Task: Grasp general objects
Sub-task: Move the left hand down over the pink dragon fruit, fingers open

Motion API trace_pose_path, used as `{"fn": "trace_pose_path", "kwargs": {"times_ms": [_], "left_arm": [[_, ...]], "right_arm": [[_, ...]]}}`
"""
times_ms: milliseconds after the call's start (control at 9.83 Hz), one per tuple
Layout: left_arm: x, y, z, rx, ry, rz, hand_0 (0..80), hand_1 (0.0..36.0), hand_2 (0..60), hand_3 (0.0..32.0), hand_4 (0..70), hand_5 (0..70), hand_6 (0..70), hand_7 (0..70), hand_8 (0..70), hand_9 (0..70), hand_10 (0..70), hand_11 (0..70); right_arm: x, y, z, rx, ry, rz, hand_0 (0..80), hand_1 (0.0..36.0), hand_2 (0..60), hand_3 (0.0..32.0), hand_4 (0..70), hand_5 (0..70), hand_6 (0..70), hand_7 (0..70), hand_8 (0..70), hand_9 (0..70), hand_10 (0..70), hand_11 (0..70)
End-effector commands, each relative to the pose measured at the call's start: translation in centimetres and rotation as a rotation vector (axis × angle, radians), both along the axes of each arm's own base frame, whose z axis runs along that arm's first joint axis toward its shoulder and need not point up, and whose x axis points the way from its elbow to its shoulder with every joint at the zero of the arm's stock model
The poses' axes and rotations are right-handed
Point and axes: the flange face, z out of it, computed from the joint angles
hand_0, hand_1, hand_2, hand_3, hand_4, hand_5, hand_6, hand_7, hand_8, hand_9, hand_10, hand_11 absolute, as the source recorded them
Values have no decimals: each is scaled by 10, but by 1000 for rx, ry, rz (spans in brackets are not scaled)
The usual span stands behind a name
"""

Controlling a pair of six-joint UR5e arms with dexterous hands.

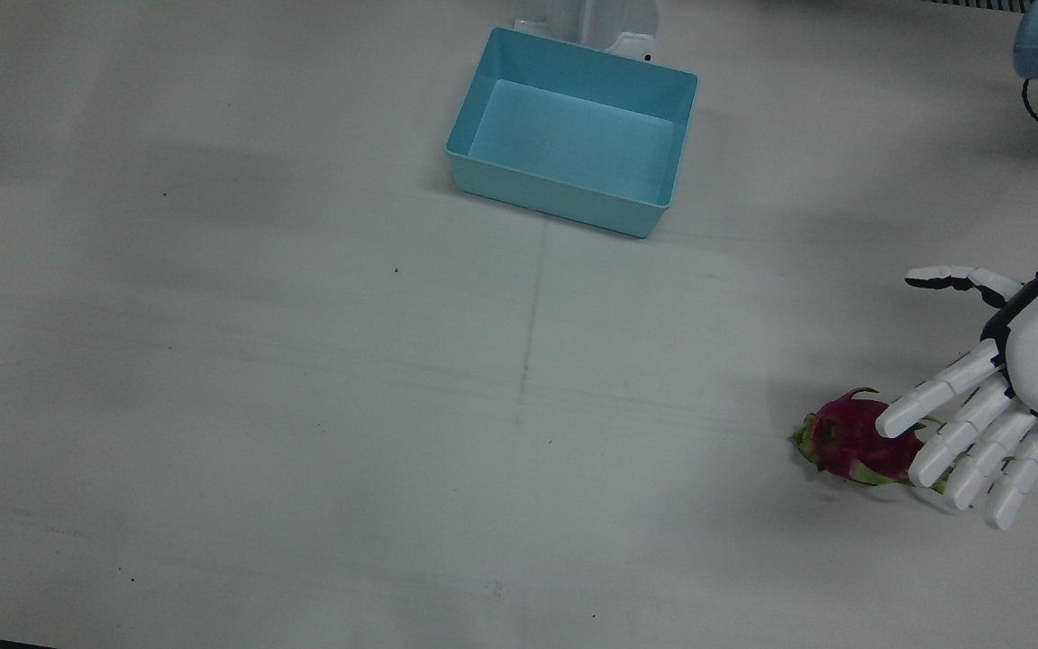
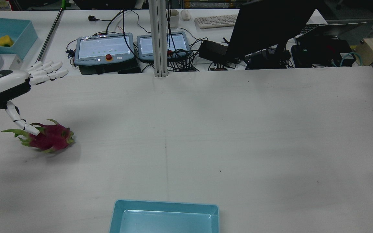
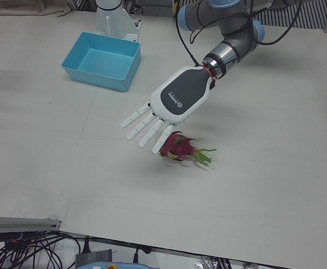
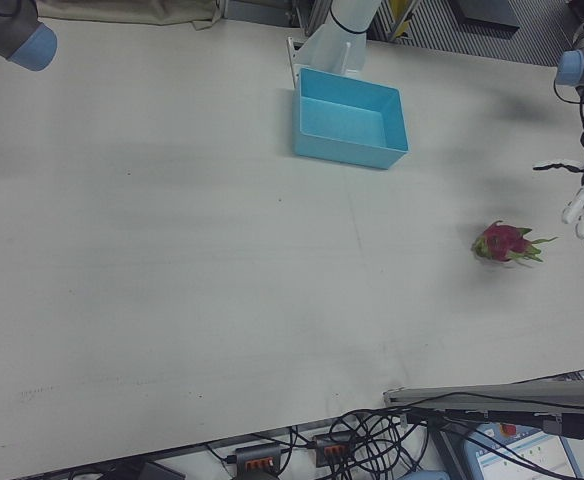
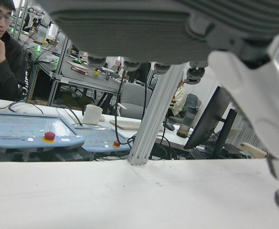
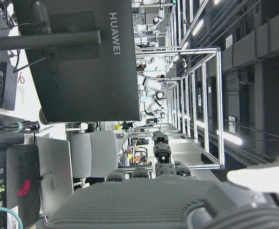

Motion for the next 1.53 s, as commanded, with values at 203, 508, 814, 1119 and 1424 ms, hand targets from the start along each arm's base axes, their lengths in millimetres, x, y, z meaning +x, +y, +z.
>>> {"fn": "trace_pose_path", "kwargs": {"times_ms": [203, 508, 814, 1119, 1424], "left_arm": [[68, 21, 4, 45, -191, -122, 661, 360, 199, 236, 0, 0, 0, 46, 0, 0, 0, 0], [194, 33, -34, 8, -373, -155, 610, 356, 224, 306, 0, 0, 0, 4, 0, 0, 0, 0], [205, 28, -29, 0, -394, -154, 531, 280, 173, 320, 0, 0, 0, 0, 0, 0, 0, 0], [162, -7, -17, -34, -404, -234, 484, 220, 133, 308, 0, 0, 0, 0, 0, 0, 0, 0], [132, -19, 10, -61, -425, -259, 453, 161, 82, 270, 0, 0, 0, 0, 0, 0, 0, 0]], "right_arm": [[0, 0, 0, -1, 0, 0, 0, 0, 0, 0, 0, 0, 0, 0, 0, 0, 0, 0], [0, 0, 0, 1, 0, 0, 0, 0, 0, 0, 0, 0, 0, 0, 0, 0, 0, 0], [0, 0, 0, -1, 0, 0, 0, 0, 0, 0, 0, 0, 0, 0, 0, 0, 0, 0], [0, 0, 0, -1, 0, 0, 0, 0, 0, 0, 0, 0, 0, 0, 0, 0, 0, 0], [0, 0, 0, -1, 0, 0, 0, 0, 0, 0, 0, 0, 0, 0, 0, 0, 0, 0]]}}
